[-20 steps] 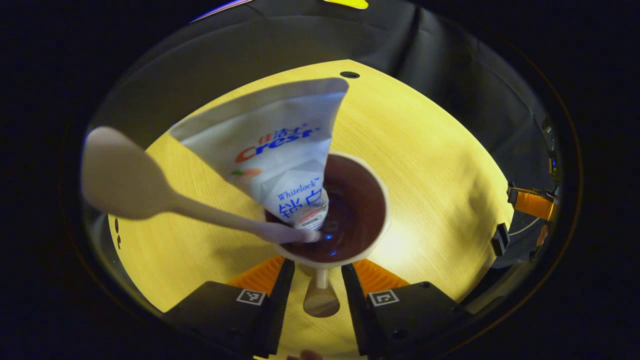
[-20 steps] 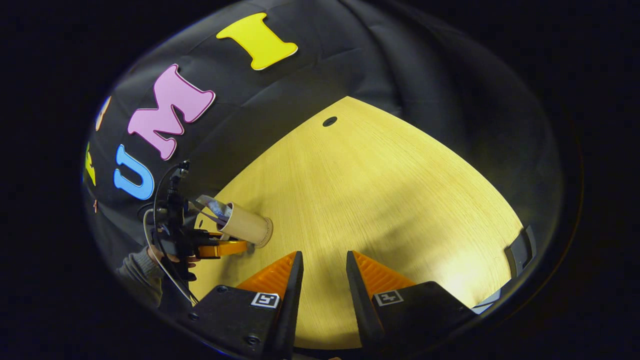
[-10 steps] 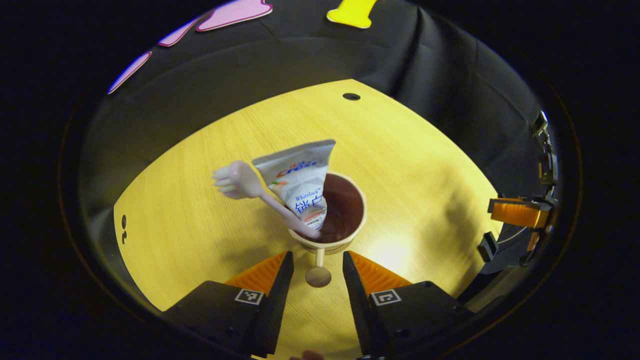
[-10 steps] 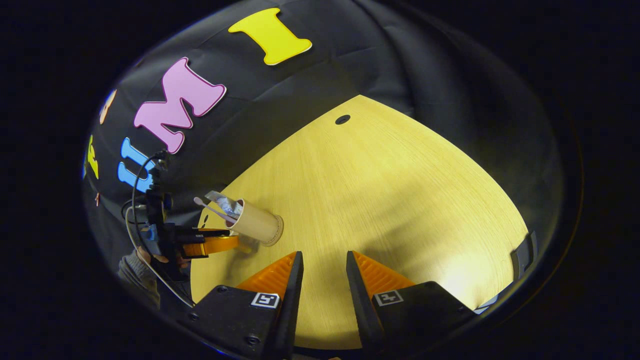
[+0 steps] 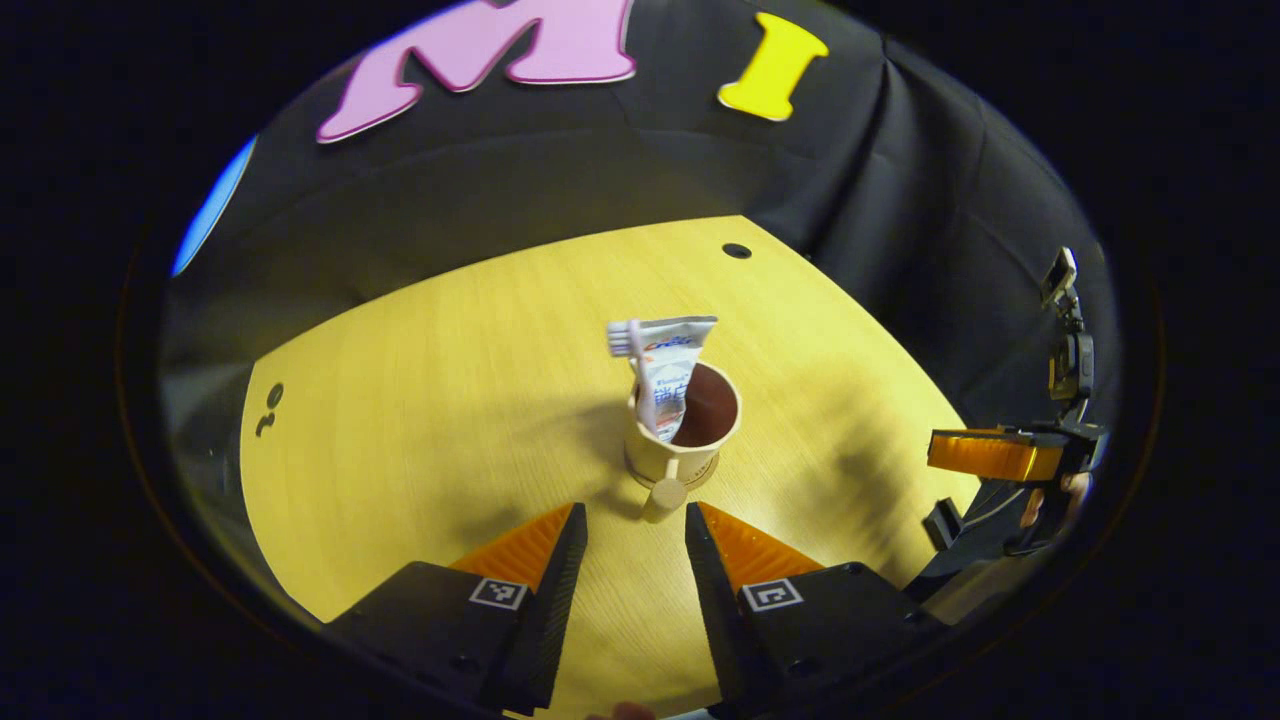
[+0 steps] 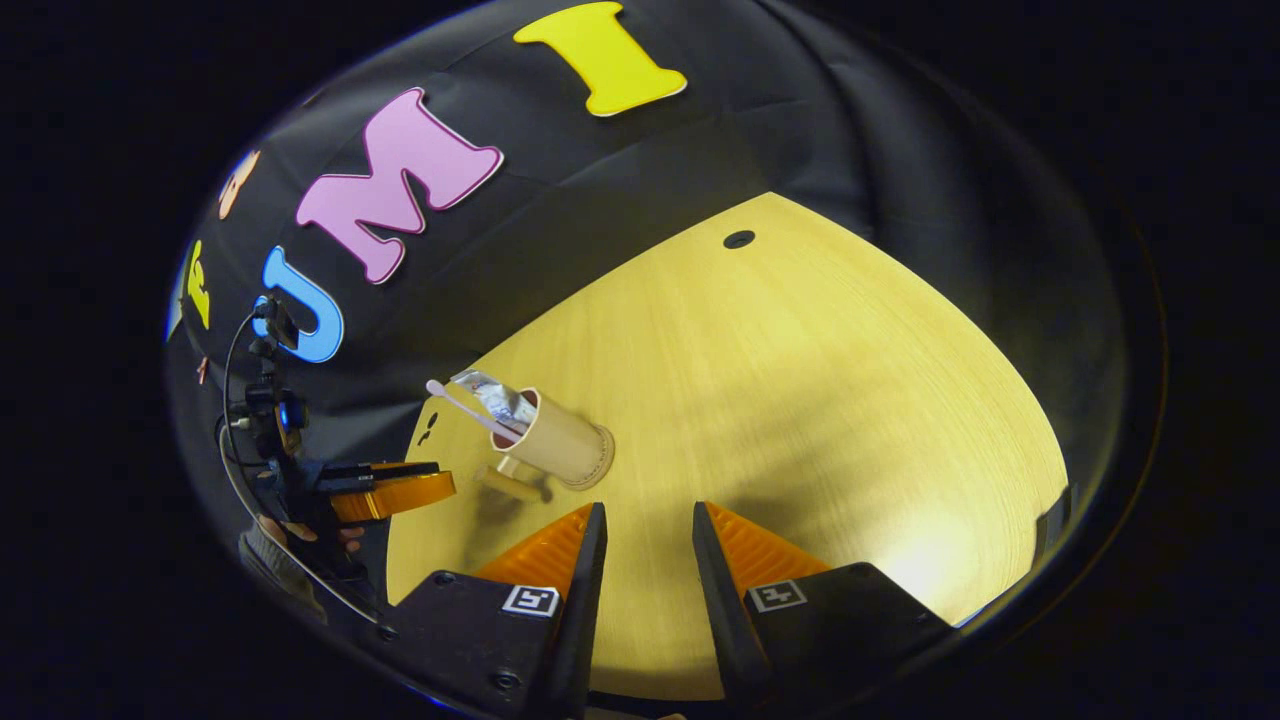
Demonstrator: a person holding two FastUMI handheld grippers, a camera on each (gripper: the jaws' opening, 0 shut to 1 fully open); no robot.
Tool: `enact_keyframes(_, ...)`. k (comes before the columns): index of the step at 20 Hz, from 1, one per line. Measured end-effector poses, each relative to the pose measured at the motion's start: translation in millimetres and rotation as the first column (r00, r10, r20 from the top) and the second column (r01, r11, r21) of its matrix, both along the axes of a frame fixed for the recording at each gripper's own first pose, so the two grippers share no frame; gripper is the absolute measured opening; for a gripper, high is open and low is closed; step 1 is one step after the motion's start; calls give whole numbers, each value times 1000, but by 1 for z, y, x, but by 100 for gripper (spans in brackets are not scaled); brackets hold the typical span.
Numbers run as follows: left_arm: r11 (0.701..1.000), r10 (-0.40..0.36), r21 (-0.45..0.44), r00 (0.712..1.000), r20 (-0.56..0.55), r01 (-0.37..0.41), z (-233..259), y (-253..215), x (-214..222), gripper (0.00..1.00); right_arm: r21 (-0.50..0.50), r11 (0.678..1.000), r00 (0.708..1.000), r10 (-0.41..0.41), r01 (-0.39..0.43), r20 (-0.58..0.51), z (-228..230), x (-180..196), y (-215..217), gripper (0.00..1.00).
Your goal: Put the toothbrush and toothpaste on the desktop into the cup, then pick up the cup and place it on the coaster on the desktop.
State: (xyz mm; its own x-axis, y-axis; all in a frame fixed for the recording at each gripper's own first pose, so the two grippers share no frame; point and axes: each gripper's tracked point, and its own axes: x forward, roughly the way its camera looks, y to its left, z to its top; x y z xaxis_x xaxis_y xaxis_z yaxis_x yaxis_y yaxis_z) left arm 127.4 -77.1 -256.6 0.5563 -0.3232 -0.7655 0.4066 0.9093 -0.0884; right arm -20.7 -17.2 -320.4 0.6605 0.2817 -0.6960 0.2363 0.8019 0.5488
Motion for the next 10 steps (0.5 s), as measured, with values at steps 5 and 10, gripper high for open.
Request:
enact_keyframes(5, 995, 72, -74, 993, 94, -65, 29, 25, -12, 67, 8, 1000, 999, 24, -24, 24, 14, 13, 21, 53)
enact_keyframes(10, 981, 135, -159, 977, 165, -109, 42, 35, -21, 68, 5, 999, 998, 44, -44, 46, 27, 15, 46, 77)
